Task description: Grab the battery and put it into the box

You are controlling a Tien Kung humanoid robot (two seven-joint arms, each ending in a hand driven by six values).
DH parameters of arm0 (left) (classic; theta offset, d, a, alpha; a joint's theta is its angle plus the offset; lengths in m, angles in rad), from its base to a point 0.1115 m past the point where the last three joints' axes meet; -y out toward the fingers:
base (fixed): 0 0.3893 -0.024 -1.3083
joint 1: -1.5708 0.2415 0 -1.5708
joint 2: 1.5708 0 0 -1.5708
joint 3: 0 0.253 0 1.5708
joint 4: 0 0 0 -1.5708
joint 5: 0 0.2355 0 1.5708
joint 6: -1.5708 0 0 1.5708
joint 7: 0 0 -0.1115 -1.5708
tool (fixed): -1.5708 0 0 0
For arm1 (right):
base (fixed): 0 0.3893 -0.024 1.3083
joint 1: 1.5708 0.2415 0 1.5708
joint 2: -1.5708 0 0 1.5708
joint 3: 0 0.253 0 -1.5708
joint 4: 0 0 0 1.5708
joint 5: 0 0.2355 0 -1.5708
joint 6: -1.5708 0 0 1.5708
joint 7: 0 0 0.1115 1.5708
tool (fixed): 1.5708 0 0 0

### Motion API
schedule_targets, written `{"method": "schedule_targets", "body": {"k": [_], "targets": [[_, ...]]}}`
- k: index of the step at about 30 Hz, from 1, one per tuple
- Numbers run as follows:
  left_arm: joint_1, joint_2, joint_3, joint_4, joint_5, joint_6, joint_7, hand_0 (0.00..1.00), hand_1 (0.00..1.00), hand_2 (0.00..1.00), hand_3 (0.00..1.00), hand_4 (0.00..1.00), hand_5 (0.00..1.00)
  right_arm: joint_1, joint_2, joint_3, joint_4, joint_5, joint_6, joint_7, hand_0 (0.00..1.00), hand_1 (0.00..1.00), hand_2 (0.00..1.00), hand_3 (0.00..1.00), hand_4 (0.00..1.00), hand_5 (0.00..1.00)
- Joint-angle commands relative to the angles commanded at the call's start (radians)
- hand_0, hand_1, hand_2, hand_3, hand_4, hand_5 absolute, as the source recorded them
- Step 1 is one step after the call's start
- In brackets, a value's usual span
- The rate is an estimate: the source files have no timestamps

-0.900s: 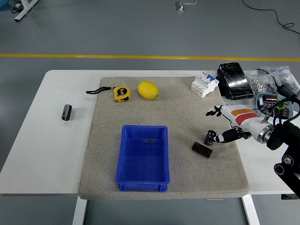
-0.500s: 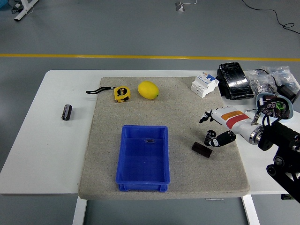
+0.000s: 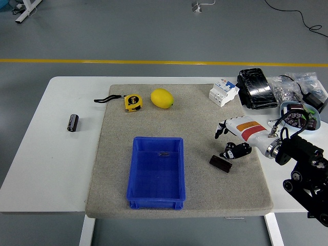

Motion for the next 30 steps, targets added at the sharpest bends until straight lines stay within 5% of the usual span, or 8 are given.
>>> {"method": "schedule_targets", "body": {"k": [13, 14, 30], "targets": [[0.0, -0.001, -0.004, -0.002, 0.009, -0.003, 0.004, 0.608, 0.545, 0.605, 0.62, 0.616, 0.679, -0.005, 0.008, -0.016, -0.048, -0.014, 0.012, -0.001, 0.545, 0.548, 0.576, 0.52, 0.889, 0.104], [0.001, -0.001, -0.005, -0.002, 0.01, -0.003, 0.005, 0.61, 0.546, 0.604, 0.62, 0.616, 0.679, -0.005, 0.008, -0.016, -0.049, -0.015, 0.012, -0.001, 0.542, 0.539, 0.574, 0.524, 0.819, 0.05], [0.01, -0.001, -0.02, -0.003, 0.035, -0.008, 0.011, 0.611, 0.549, 0.605, 0.62, 0.615, 0.678, -0.004, -0.009, -0.007, -0.015, -0.03, 0.035, -0.017, 0.55, 0.555, 0.595, 0.545, 0.848, 0.084]]}}
